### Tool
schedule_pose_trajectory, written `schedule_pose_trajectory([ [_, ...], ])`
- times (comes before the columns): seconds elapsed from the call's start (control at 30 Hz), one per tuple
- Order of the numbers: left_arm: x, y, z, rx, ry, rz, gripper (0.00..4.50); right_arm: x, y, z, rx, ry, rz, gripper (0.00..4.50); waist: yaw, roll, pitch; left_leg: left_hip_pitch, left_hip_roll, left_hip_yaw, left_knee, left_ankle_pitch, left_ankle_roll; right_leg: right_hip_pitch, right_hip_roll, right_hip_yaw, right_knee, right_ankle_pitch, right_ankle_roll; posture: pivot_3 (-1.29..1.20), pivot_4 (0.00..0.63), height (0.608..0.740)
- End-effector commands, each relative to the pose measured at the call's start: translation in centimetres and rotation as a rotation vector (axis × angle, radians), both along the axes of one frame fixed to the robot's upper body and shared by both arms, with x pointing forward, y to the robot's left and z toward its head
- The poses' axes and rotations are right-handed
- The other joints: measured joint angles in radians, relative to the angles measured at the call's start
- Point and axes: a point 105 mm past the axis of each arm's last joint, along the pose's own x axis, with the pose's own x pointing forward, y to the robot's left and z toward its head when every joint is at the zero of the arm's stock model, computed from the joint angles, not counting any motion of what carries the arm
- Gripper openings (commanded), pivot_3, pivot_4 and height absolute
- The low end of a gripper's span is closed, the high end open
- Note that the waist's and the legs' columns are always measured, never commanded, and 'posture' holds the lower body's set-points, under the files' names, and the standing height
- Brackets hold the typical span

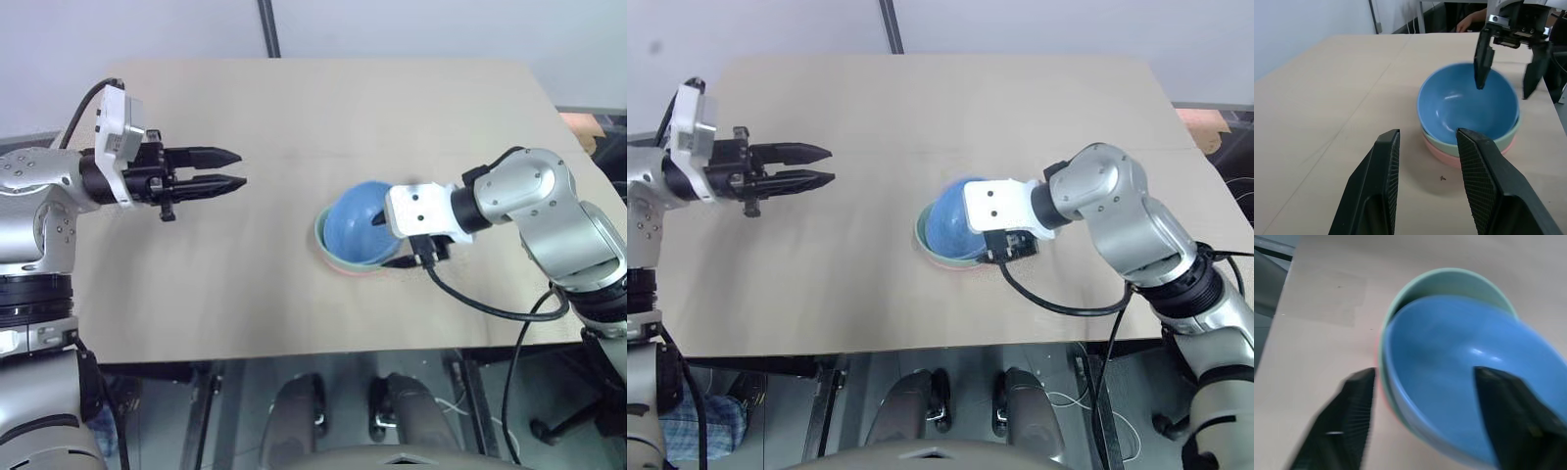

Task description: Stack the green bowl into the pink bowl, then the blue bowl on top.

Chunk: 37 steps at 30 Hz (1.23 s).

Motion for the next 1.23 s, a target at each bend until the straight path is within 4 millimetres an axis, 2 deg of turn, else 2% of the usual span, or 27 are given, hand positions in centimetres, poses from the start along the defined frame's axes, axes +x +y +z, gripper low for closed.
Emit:
schedule_pose_trajectory([
  [0.03, 0.0, -0.2, 0.8, 0.010, -0.037, -0.019, 1.94, -0.7, 0.1, 1.2, 0.026, -0.032, 0.012, 4.41, 0.000, 0.000, 0.000, 0.000, 0.000, 0.000, 0.000, 0.000, 0.000, 0.000, 0.000, 0.000, 0.000, 0.000, 0.000, 0.00, 0.150, 0.740],
  [0.23, 0.0, -0.3, 1.0, 0.005, -0.023, -0.033, 1.94, -1.1, -1.4, 3.3, 0.123, -0.002, -0.060, 4.41, 0.012, 0.000, 0.000, 0.000, 0.000, 0.000, 0.000, 0.000, 0.000, 0.000, 0.000, 0.000, 0.000, 0.000, 0.000, 0.00, 0.150, 0.740],
  [0.33, 0.0, -0.1, 0.9, 0.010, -0.020, -0.026, 1.94, -0.9, -2.7, 4.3, 0.234, 0.010, -0.124, 4.41, 0.015, -0.001, 0.000, 0.000, 0.000, 0.000, 0.000, 0.000, 0.000, 0.000, 0.000, 0.000, 0.000, 0.000, 0.000, 0.00, 0.150, 0.740],
  [0.53, 0.3, 0.4, 0.6, 0.017, -0.012, 0.023, 1.94, -1.1, -6.8, 6.4, 0.451, 0.085, -0.250, 4.41, 0.018, -0.001, 0.000, 0.000, 0.000, -0.001, 0.000, 0.000, 0.000, 0.000, 0.000, 0.000, 0.000, 0.000, 0.000, 0.00, 0.150, 0.740],
  [0.63, 0.3, 0.6, 0.2, 0.017, -0.004, 0.035, 1.94, -1.0, -9.7, 7.3, 0.537, 0.080, -0.321, 4.41, 0.018, -0.001, 0.000, 0.000, 0.000, -0.001, 0.000, 0.000, 0.000, 0.000, 0.000, 0.000, -0.001, 0.000, 0.000, 0.00, 0.150, 0.740],
  [0.77, 0.2, 1.0, -0.2, 0.017, -0.004, 0.051, 1.94, -1.3, -13.2, 7.2, 0.571, 0.056, -0.402, 4.41, 0.018, -0.001, 0.000, 0.000, 0.000, -0.001, 0.000, 0.000, 0.000, 0.000, 0.000, 0.000, -0.001, 0.000, 0.000, 0.00, 0.150, 0.740],
  [0.9, 0.2, 1.5, -0.7, 0.026, -0.003, 0.065, 1.94, -2.4, -15.4, 6.6, 0.574, 0.084, -0.433, 4.41, 0.017, -0.001, 0.000, 0.000, 0.000, 0.000, 0.000, 0.000, 0.000, 0.001, 0.000, 0.000, -0.001, 0.000, 0.000, 0.00, 0.150, 0.740],
  [1.03, 0.1, 1.9, -1.1, 0.033, -0.009, 0.066, 1.94, -3.3, -16.4, 5.9, 0.570, 0.111, -0.434, 4.41, 0.016, -0.001, 0.000, 0.001, 0.000, 0.000, 0.000, 0.000, 0.000, 0.001, 0.000, 0.001, -0.001, 0.000, 0.000, 0.00, 0.150, 0.740],
  [1.23, 0.1, 2.7, -1.8, 0.043, -0.010, 0.058, 1.94, -3.8, -16.6, 5.1, 0.556, 0.136, -0.416, 4.41, 0.017, -0.001, 0.000, 0.001, 0.000, 0.000, 0.000, 0.000, 0.001, 0.001, 0.000, 0.001, -0.001, 0.000, 0.000, 0.00, 0.150, 0.740],
])
